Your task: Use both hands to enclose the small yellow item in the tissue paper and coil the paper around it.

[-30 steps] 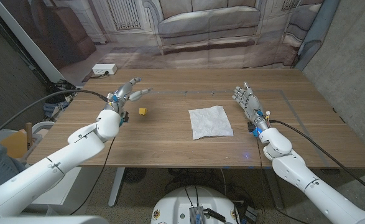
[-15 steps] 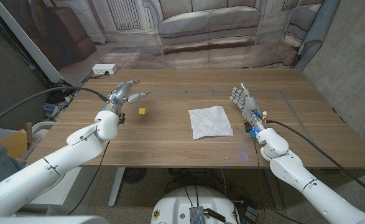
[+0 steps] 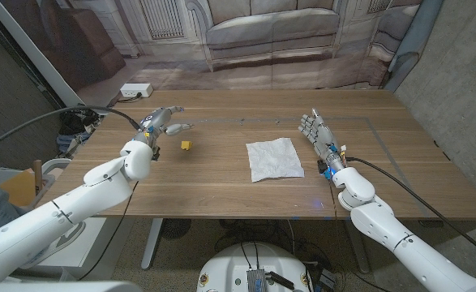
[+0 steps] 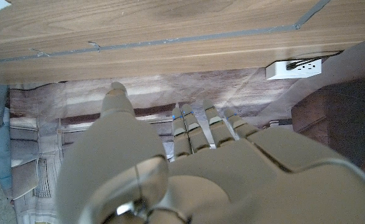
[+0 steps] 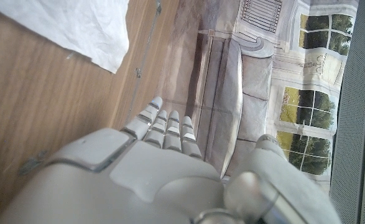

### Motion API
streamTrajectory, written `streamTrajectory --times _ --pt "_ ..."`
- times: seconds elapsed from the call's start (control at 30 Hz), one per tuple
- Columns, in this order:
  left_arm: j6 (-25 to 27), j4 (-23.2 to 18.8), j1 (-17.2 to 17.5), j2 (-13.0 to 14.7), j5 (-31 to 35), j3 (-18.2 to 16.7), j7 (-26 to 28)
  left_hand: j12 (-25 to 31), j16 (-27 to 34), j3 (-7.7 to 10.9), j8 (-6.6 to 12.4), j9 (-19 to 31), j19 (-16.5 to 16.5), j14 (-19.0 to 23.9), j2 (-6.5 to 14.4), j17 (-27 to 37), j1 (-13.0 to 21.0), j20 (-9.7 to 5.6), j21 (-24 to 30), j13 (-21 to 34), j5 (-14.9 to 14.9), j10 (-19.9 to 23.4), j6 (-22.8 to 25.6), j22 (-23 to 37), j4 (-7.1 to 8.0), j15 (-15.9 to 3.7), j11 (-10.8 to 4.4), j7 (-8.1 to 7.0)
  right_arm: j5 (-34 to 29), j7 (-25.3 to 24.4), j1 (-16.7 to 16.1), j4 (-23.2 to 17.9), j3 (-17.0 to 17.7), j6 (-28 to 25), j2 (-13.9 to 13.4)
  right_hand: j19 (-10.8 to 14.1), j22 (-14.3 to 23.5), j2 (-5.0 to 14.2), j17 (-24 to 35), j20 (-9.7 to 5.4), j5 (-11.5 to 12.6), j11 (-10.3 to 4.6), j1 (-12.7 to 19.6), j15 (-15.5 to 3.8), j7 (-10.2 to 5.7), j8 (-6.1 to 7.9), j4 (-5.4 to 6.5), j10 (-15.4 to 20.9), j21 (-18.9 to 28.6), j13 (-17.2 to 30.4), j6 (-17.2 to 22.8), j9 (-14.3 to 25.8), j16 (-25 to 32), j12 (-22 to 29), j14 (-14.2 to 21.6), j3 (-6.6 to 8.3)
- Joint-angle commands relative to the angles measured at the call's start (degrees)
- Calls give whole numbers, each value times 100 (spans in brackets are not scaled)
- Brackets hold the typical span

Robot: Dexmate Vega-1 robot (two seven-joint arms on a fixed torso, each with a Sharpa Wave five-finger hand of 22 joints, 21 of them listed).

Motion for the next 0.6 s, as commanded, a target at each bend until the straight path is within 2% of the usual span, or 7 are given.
streamTrajectory --times 0.03,0.2,0.23,0.27,0.4,0.47,0.6 --pt "561 -122 -281 144 458 294 -446 -51 18 37 -59 26 57 151 -18 18 190 71 42 34 33 -16 -70 6 -93 -248 -108 -101 -14 -54 27 -18 -50 -88 42 -11 24 21 32 -16 -30 -8 68 -3 -11 37 -47 -11 24 26 53 7 23 23 -26 15" --pt "954 -259 -413 224 729 435 -681 -61 30 65 -102 30 114 258 -45 26 341 98 52 48 29 20 -105 9 -130 -168 -181 -203 1 -38 75 37 -71 -97 81 -11 24 27 31 -19 -32 -4 73 -2 -6 38 -52 -7 24 26 56 7 25 25 -22 17" --pt "1033 -290 -475 265 726 453 -840 -71 17 68 -104 31 203 264 -62 29 390 192 83 54 24 23 -77 13 -133 -154 -205 -226 20 -19 92 68 -76 -89 100 -10 24 28 31 -20 -33 -2 74 -3 -8 37 -53 -6 25 26 57 7 25 26 -21 18" --pt "1063 -300 -510 291 716 461 -934 -98 -7 69 -114 35 417 267 -89 36 457 436 158 65 13 2 -37 21 -120 -133 -168 -208 32 -5 107 90 -81 -88 111 -9 24 28 31 -17 -33 -4 75 1 -9 37 -54 -7 25 26 57 7 26 26 -19 18" --pt "1119 -311 -624 362 648 478 -1220 -164 -63 68 -135 43 1168 203 -117 68 585 758 423 87 -28 -74 105 37 -65 -96 36 -202 47 24 159 139 -100 -108 132 -10 24 33 31 -18 -36 -2 79 7 -17 40 -60 -12 26 26 66 7 26 25 -22 20" --pt "1122 -303 -654 373 623 481 -1278 -182 -69 79 -168 47 1647 189 -97 86 645 807 599 95 -58 -97 120 47 -41 -93 60 -178 50 33 182 155 -110 -125 137 -10 24 34 31 -19 -37 0 81 8 -12 40 -62 -8 26 26 68 7 27 26 -20 21" --pt "1100 -264 -698 362 606 497 -1306 -198 -44 93 -195 55 2282 237 -84 113 741 831 817 105 -138 -122 164 35 -26 -137 110 -176 57 42 218 168 -125 -174 137 -8 24 37 32 -19 -39 1 82 7 -13 37 -65 -7 28 26 65 7 27 28 -20 22"
